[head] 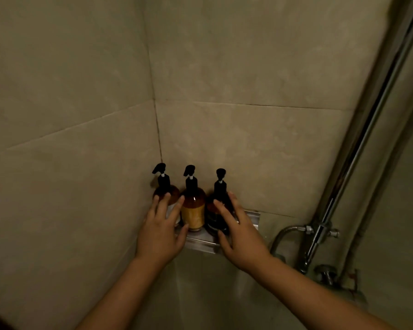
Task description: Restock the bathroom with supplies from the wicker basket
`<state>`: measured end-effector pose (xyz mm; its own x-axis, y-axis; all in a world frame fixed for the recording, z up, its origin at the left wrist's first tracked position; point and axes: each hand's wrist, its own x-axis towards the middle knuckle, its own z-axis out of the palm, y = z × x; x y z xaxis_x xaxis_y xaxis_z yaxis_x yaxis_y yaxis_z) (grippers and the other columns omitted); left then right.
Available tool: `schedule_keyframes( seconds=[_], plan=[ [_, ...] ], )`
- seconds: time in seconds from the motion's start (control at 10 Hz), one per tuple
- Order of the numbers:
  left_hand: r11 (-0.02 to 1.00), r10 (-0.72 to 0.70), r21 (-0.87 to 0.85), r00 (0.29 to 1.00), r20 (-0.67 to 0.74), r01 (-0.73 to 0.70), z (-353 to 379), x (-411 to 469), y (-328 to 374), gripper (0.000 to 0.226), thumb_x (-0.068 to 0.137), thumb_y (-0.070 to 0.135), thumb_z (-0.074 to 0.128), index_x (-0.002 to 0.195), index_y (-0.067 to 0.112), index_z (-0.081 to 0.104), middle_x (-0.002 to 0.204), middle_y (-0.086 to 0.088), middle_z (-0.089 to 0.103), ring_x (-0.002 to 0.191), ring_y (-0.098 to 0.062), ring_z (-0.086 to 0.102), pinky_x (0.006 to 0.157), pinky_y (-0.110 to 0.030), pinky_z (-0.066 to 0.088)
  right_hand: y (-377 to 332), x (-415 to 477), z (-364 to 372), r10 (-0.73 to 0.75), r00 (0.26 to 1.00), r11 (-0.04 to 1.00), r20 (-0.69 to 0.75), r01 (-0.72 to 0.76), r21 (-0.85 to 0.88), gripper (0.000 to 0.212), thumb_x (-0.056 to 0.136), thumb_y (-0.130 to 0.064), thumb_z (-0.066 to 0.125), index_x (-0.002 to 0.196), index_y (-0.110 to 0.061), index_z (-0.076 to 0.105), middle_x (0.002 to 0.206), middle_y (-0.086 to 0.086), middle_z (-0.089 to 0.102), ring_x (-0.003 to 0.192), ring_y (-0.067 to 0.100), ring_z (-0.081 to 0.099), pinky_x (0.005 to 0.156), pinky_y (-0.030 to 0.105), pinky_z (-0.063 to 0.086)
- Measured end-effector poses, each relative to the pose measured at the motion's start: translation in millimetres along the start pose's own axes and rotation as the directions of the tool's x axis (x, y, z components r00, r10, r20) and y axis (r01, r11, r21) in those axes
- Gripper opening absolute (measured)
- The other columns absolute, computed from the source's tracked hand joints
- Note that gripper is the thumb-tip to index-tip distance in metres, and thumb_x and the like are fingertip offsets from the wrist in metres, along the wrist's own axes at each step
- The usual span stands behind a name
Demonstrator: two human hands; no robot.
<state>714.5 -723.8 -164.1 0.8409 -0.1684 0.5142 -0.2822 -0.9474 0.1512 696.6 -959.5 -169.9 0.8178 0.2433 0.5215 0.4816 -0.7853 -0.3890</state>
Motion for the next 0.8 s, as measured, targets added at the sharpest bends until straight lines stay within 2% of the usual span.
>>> schedule_keyframes(
  seconds=[0.2, 0.3, 0.4, 0.5, 0.6, 0.7, 0.8],
  plan=[
    [0.993, -0.091, 0.097, 0.979, 0.184, 0.074, -7, 7, 17, 0.098, 0.089, 0.061, 0.054, 0.159, 0.027, -0.005, 0.166, -0.013, 0.002, 0.151, -0.038, -0.007, 0.11, -0.048, 0.038, -1, 5, -9, 0.008, 0.999, 1.0, 0.054, -0.009, 0.016, 0.088, 0.089, -0.026, 0.06, 0.155, -0.052, 0.006, 0.166, -0.013, -0.013, 0.147, 0.029, 0.029, 0.101, 0.039, 0.051],
    [0.987, -0.123, 0.134, 0.961, 0.249, 0.092, -14, 7, 25, 0.101, 0.088, 0.058, 0.057, 0.158, 0.027, -0.009, 0.166, -0.014, -0.005, 0.151, -0.038, -0.01, 0.114, -0.049, 0.032, 1, 3, -13, 0.006, 0.996, 0.999, 0.093, -0.011, 0.053, 0.088, 0.089, -0.027, 0.06, 0.154, -0.051, 0.007, 0.166, -0.012, -0.013, 0.147, 0.03, 0.029, 0.106, 0.041, 0.047],
    [0.98, -0.146, 0.176, 0.938, 0.315, 0.094, -26, 10, 29, 0.099, 0.089, 0.051, 0.061, 0.159, 0.025, -0.005, 0.166, -0.015, -0.003, 0.151, -0.04, -0.004, 0.117, -0.047, 0.026, -1, 2, -19, 0.022, 0.986, 0.995, 0.165, -0.037, 0.089, 0.09, 0.088, -0.026, 0.062, 0.155, -0.05, 0.007, 0.166, -0.01, -0.013, 0.148, 0.031, 0.027, 0.111, 0.041, 0.043],
    [0.977, -0.174, 0.185, 0.895, 0.41, 0.105, -41, 15, 36, 0.103, 0.088, 0.047, 0.064, 0.159, 0.023, -0.007, 0.165, -0.016, -0.006, 0.151, -0.04, -0.003, 0.119, -0.046, 0.024, -5, 4, -28, 0.059, 0.965, 0.987, 0.255, -0.094, 0.128, 0.091, 0.087, -0.025, 0.065, 0.156, -0.047, 0.01, 0.166, -0.01, -0.015, 0.15, 0.03, 0.023, 0.114, 0.038, 0.039],
    [0.948, -0.249, 0.3, 0.83, 0.5, 0.104, -60, 21, 48, 0.098, 0.092, 0.053, 0.057, 0.159, 0.025, -0.009, 0.166, -0.013, -0.009, 0.152, -0.038, 0.001, 0.116, -0.05, 0.027, -18, 11, -47, 0.114, 0.921, 0.979, 0.373, -0.168, 0.115, 0.09, 0.088, -0.029, 0.067, 0.158, -0.042, 0.012, 0.167, -0.006, -0.015, 0.151, 0.027, 0.02, 0.116, 0.036, 0.034],
    [0.926, -0.296, 0.362, 0.797, 0.527, 0.105, -80, 30, 70, 0.069, 0.098, 0.055, 0.039, 0.158, 0.026, 0.02, 0.164, -0.01, 0.021, 0.147, -0.036, 0.024, 0.111, -0.051, 0.035, -30, 23, -73, 0.17, 0.849, 0.981, 0.5, -0.192, -0.008, 0.084, 0.092, -0.04, 0.064, 0.16, -0.03, 0.015, 0.168, 0.005, -0.001, 0.15, 0.028, 0.023, 0.117, 0.031, 0.029],
    [0.93, -0.196, 0.367, 0.89, 0.411, 0.036, -114, 44, 97, 0.043, 0.099, 0.047, 0.035, 0.122, 0.023, 0.063, 0.123, -0.008, 0.064, 0.106, -0.027, 0.062, 0.082, -0.037, 0.048, -54, 44, -117, 0.236, 0.867, 0.97, 0.438, -0.185, -0.156, 0.075, 0.094, -0.044, 0.059, 0.157, -0.017, 0.027, 0.161, 0.01, 0.032, 0.141, 0.03, 0.04, 0.112, 0.034, 0.037]
  ],
)
